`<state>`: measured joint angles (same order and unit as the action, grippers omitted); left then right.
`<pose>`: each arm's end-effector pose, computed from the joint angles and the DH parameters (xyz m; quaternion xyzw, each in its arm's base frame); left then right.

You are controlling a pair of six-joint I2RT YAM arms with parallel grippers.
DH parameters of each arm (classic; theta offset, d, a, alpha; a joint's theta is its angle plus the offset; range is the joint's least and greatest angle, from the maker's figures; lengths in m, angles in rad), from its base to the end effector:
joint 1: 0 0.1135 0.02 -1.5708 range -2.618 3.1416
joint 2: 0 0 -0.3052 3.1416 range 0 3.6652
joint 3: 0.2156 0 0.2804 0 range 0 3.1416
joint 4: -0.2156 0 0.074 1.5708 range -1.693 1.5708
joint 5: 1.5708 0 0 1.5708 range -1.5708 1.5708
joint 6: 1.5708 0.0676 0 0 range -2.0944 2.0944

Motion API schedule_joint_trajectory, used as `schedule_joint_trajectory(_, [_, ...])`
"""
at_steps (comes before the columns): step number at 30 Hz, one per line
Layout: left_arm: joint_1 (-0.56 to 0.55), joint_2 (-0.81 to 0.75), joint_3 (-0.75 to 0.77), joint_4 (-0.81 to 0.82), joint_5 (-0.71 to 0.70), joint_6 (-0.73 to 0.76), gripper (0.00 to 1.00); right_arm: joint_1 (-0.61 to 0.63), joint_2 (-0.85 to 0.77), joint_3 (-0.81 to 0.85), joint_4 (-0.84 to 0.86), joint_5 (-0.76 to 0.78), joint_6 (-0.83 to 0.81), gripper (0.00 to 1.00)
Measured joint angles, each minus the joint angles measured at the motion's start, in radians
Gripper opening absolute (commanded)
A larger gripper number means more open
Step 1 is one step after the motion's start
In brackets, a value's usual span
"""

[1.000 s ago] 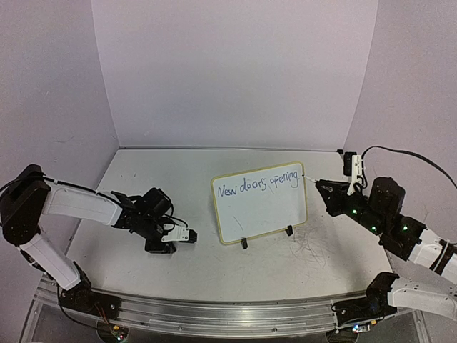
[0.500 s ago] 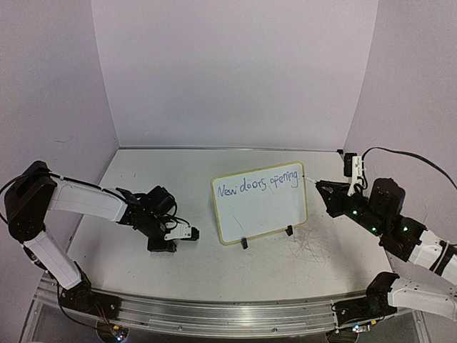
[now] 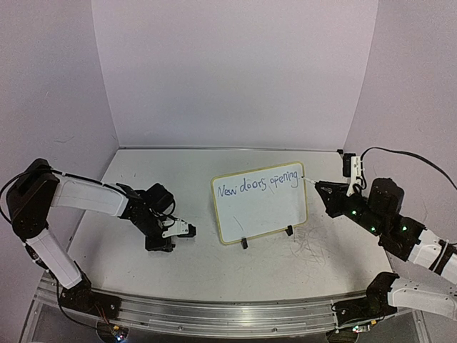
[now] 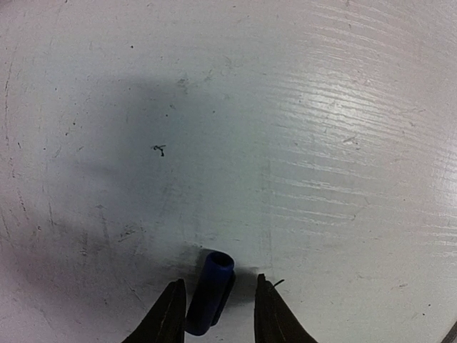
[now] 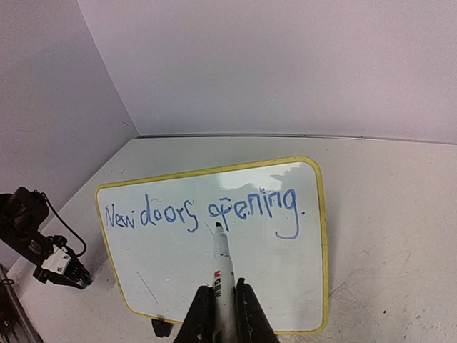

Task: Write a sentence on the whiteboard
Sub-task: Pick up the pen cap from the center of the board, then insert the whiteboard marker without the cap into the pen cap.

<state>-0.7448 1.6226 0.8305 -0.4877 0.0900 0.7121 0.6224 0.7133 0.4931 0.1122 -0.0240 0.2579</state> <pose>0.2249 -0.2156 0.1301 0.6629 0.7332 -0.0469 0.1441 0.1700 0.1240 0.2967 -0.1428 0.7304 0.2926 0.6004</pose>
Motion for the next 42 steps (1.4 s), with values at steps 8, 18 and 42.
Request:
schedule_joint_trajectory(8, [0.001,0.002,0.005,-0.01,0.021,-0.015,0.04,0.0,-0.001,0.0,0.0,0.0,0.001,0.0])
schedule_joint_trajectory(18, [-0.017,-0.226,0.005,-0.01,0.098,-0.107,0.0,-0.001,0.061,0.036,-0.03,-0.089,-0.066,0.0])
schedule_joint_trajectory(42, [-0.147,-0.244,0.231,-0.011,0.393,-0.424,0.0,0.201,0.711,0.544,-0.185,-0.744,-0.063,0.0])
